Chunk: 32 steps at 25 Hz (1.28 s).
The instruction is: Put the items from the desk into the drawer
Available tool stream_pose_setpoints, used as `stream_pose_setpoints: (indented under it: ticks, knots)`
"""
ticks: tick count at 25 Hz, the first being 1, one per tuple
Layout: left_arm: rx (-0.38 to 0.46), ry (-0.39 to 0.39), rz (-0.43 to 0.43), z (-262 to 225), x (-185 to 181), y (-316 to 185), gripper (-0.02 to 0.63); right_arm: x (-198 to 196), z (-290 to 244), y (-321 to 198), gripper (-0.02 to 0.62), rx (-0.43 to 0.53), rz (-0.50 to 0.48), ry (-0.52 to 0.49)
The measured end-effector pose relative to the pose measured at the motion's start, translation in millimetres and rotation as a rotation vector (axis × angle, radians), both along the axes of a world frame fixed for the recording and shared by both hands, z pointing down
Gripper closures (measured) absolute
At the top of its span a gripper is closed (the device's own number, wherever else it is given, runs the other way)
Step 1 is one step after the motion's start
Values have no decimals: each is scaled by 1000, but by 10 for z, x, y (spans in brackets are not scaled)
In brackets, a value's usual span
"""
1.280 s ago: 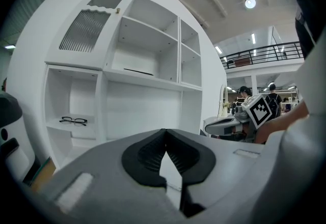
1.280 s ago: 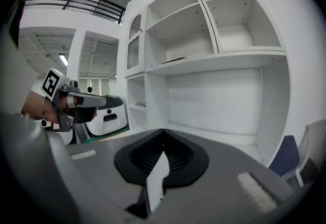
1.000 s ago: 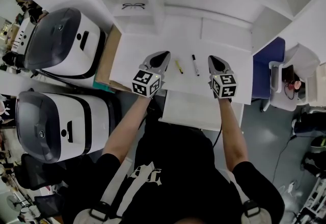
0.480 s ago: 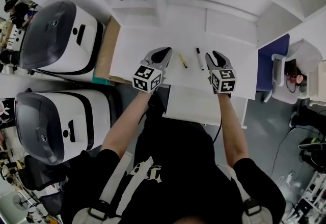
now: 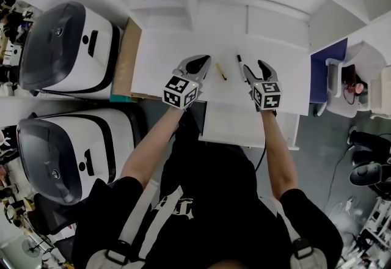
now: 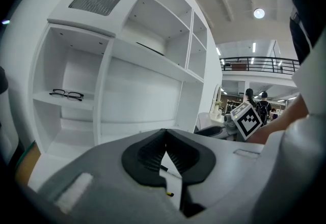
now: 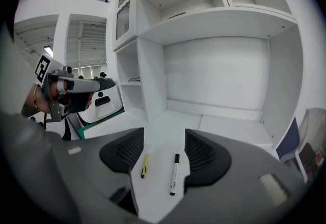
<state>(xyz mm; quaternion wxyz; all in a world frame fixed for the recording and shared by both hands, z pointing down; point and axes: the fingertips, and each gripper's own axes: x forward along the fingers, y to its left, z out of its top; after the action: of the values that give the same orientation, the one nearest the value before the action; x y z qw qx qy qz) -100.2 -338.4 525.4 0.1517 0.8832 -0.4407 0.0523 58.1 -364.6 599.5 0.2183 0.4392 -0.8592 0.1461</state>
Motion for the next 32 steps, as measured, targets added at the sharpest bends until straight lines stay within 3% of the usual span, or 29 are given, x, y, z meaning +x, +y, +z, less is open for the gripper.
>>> stream_pose_setpoints:
  ticks: [12, 32]
  knots:
    - [-93, 15, 37, 470, -37, -148, 601, -64, 660, -142, 347, -116, 28, 53]
    - [-159, 7, 72, 967, 79, -374, 601, 80, 1720, -208, 383, -286, 67, 138]
